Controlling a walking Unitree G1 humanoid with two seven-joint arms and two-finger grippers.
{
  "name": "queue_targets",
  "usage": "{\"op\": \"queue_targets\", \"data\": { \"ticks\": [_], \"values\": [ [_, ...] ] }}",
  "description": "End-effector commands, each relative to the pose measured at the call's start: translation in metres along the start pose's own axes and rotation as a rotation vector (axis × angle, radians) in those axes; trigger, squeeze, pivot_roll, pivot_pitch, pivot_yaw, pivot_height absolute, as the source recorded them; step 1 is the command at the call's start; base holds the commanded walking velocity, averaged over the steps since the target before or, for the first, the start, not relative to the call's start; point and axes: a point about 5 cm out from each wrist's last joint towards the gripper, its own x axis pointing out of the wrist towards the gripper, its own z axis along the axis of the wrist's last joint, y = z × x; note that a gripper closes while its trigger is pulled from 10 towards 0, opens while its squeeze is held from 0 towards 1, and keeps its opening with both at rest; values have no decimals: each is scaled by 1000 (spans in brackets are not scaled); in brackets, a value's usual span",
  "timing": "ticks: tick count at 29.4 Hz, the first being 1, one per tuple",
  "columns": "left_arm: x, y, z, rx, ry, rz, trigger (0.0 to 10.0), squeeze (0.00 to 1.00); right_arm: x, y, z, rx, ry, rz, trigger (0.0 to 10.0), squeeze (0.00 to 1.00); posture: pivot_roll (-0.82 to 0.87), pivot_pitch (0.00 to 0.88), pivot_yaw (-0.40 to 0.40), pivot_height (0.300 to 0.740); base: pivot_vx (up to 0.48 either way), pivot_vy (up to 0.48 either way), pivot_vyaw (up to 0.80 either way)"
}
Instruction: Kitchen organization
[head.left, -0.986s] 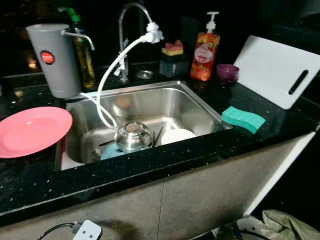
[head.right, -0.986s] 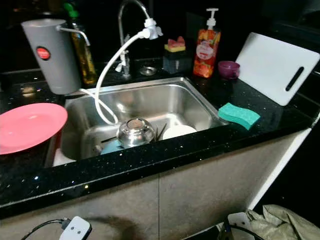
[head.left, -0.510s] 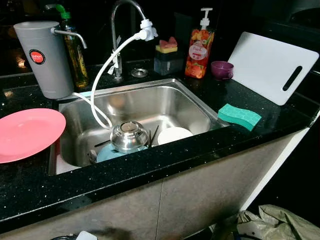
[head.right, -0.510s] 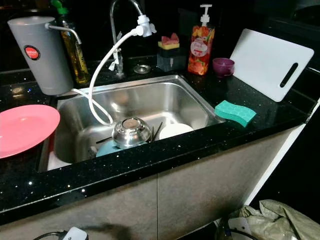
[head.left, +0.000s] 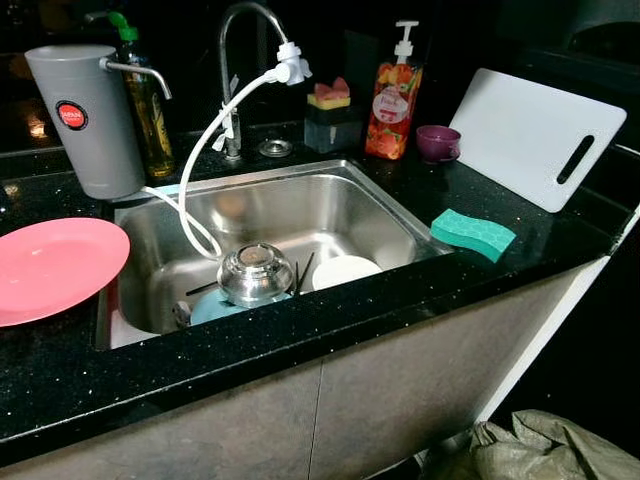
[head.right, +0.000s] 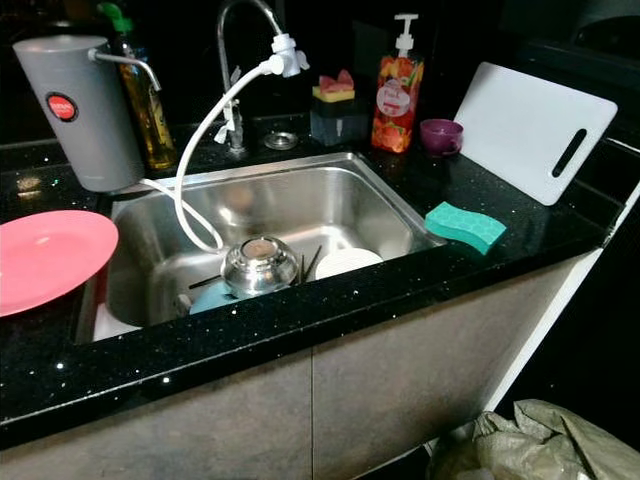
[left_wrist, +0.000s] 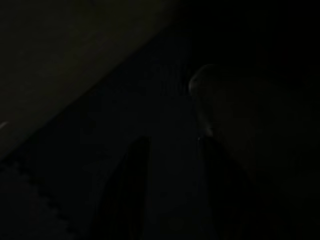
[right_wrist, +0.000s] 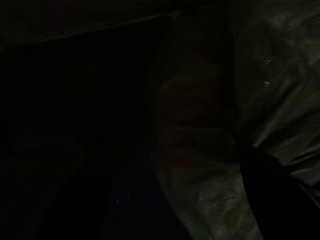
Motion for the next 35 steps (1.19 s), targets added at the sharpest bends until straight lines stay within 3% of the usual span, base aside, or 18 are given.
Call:
{"op": "queue_targets", "data": {
  "ticks": [1, 3, 4, 8, 16, 35],
  "values": [
    [2, -1, -1, -38, -22, 19, 10000, 0, -3, 0, -10, 9, 19, 14, 10000, 0, 9, 133, -44, 740, 0, 0, 0],
    [4, -2, 2, -53, -53, 27, 10000, 0, -3, -1, -9, 21, 3, 17, 10000, 0, 9, 133, -44, 740, 0, 0, 0],
    [5, -2, 7, -23, -107, 66, 10000, 0, -2, -1, -4, 83, -20, 23, 10000, 0, 9, 133, -44, 740, 0, 0, 0],
    [8, 0, 6, -10, -90, 76, 10000, 0, 0, 4, 0, 115, -38, 37, 10000, 0, -14, 120, -50, 740, 0, 0, 0],
    [12, 5, 1, -75, -67, 74, 10000, 0, 2, 16, 8, 198, -76, 54, 10000, 0, -15, 121, -54, 740, 0, 0, 0],
    [14, 1, 4, -75, -75, 56, 10000, 0, 4, 17, 20, 253, -128, 34, 10000, 0, -11, 116, -53, 740, 0, 0, 0]
  ]
}}
